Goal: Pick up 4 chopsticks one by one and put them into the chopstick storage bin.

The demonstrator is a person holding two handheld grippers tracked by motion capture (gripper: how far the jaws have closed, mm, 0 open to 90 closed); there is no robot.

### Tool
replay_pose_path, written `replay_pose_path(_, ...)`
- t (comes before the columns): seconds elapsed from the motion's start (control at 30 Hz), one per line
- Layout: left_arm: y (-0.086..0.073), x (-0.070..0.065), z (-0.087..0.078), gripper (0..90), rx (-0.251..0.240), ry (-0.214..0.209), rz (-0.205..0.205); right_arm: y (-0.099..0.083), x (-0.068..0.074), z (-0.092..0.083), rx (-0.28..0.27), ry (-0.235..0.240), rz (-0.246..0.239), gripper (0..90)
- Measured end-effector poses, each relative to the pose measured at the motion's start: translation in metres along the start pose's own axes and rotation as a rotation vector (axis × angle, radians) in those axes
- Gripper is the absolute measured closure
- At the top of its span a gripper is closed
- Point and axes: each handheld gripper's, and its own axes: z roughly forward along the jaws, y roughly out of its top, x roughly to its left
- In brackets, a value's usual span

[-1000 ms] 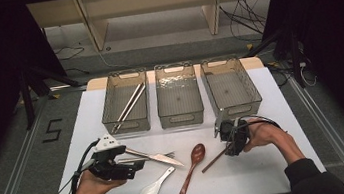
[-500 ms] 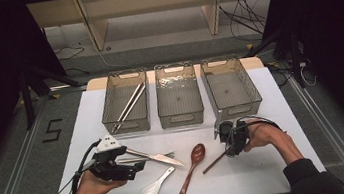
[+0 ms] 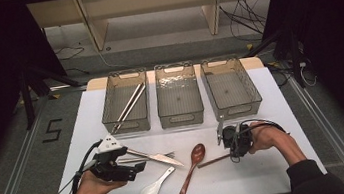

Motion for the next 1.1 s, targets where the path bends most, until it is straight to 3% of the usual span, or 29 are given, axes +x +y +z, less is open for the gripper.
replay_pose_path(0.37, -0.002, 0.003, 0.002, 15.9, 0.01, 0.003, -0.008, -0.003, 0.008, -0.001, 0.036, 0.024, -0.041, 84.4)
replay_pose_path(0.7, -0.002, 0.004, 0.002, 15.9, 0.013, 0.003, -0.005, -0.013, 0.011, -0.002, 0.023, 0.049, -0.059, 85.4)
replay_pose_path(0.87, -0.002, 0.004, 0.003, 15.9, 0.015, 0.002, -0.008, -0.021, 0.011, -0.005, 0.052, 0.057, -0.051, 85.5)
replay_pose_path(1.1, -0.001, 0.004, 0.005, 15.9, 0.019, 0.001, -0.005, -0.019, 0.016, -0.018, -0.003, 0.024, -0.056, 85.5)
